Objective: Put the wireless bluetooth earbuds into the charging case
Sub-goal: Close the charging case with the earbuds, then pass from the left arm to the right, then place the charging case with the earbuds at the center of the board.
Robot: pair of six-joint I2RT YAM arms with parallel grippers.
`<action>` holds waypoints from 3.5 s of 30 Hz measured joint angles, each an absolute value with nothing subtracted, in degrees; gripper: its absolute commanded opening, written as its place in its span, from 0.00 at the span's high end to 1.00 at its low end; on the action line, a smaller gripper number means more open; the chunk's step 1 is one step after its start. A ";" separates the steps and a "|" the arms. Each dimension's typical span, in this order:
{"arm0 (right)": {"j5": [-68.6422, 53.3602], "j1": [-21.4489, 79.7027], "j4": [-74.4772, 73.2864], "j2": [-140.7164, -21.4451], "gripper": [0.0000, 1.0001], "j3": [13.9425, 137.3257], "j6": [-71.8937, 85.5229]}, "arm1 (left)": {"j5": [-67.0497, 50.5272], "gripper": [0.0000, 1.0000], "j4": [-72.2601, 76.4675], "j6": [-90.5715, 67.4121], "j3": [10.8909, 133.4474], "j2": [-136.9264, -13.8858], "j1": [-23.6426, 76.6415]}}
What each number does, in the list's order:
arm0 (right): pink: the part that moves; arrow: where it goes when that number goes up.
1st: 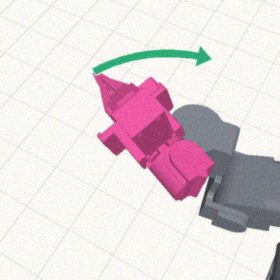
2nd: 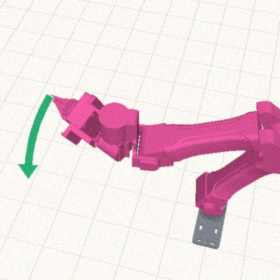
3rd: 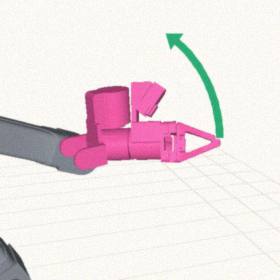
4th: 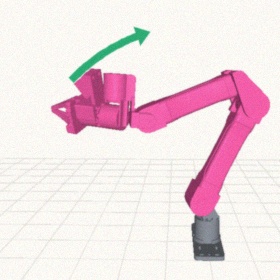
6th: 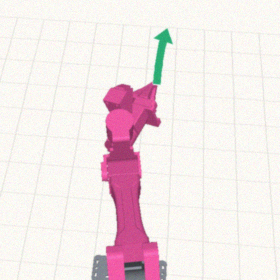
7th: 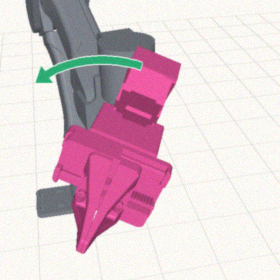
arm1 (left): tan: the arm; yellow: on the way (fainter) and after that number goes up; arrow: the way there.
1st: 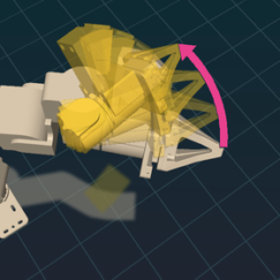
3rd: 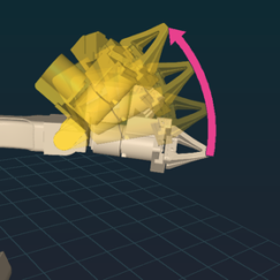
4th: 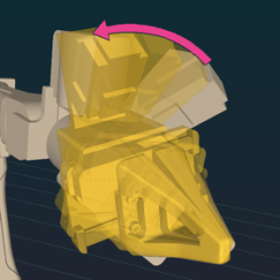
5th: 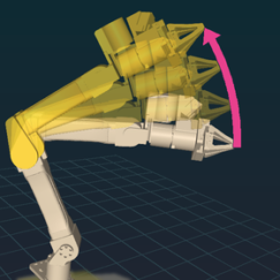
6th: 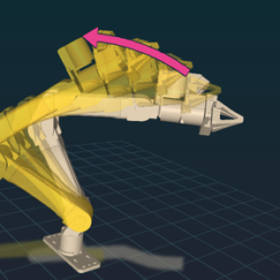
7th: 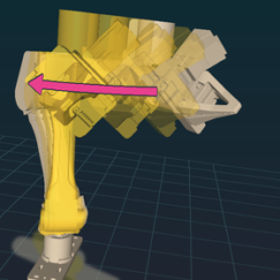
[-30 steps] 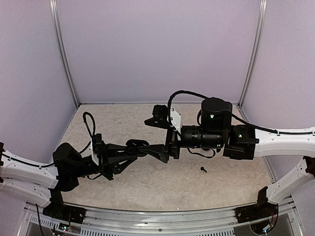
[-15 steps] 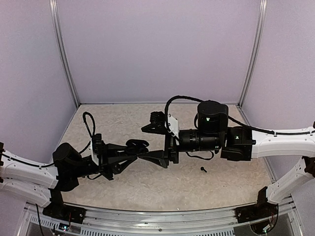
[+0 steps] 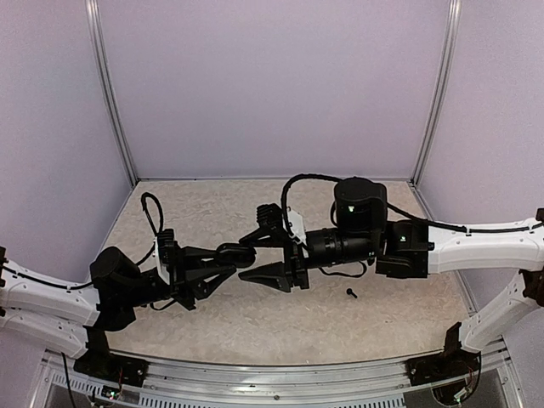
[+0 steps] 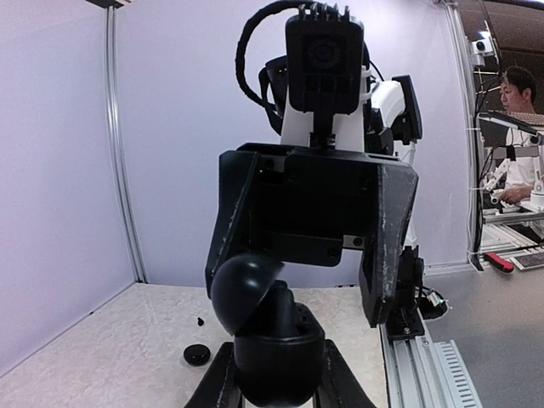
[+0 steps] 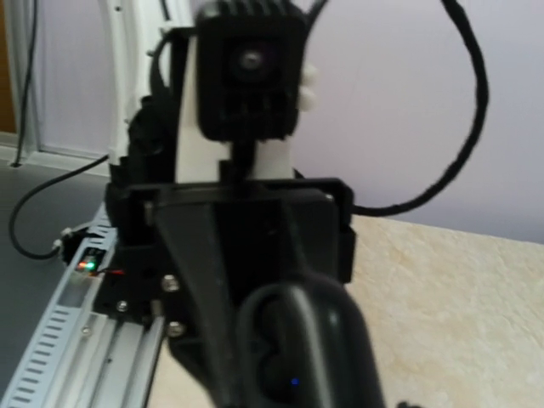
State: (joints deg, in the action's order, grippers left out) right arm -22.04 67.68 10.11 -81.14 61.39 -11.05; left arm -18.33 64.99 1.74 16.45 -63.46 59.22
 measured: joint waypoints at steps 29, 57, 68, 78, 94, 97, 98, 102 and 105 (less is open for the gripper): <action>-23.90 65.82 9.41 -78.32 0.61 59.51 -11.31 | -22.74 1.00 67.75 0.38 16.53 -64.53 58.13; -34.72 51.29 15.07 -83.18 0.88 58.89 2.17 | -13.19 0.01 67.94 1.52 14.35 -61.17 56.31; -38.76 38.79 10.94 -106.19 0.89 74.24 11.05 | 9.04 0.01 59.55 -5.67 14.28 -55.77 53.84; -40.21 37.50 0.43 -129.16 0.88 97.76 13.23 | 18.98 0.01 43.70 -14.70 23.00 -61.54 51.83; -43.99 34.35 -10.20 -146.17 0.62 114.10 13.89 | 26.30 0.01 39.29 -23.90 25.71 -65.84 51.77; -44.18 34.09 -11.20 -146.45 0.45 114.72 13.58 | 25.26 0.01 40.14 -23.55 24.99 -65.84 51.77; -44.23 34.00 -11.42 -146.45 0.41 114.83 13.15 | 24.97 0.01 40.27 -23.49 24.99 -65.84 51.77; -44.12 33.74 -12.43 -146.45 0.37 114.91 12.25 | 24.14 0.01 40.25 -22.44 25.06 -65.43 51.77; -43.57 33.41 -12.38 -145.18 0.34 113.19 11.46 | 23.51 0.01 39.09 -21.78 25.50 -64.93 51.77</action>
State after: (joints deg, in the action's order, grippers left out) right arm -43.57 33.41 -12.38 -145.18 113.19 11.46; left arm 23.51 39.09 -21.78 25.50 -64.93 51.77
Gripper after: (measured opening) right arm 0.635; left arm 0.990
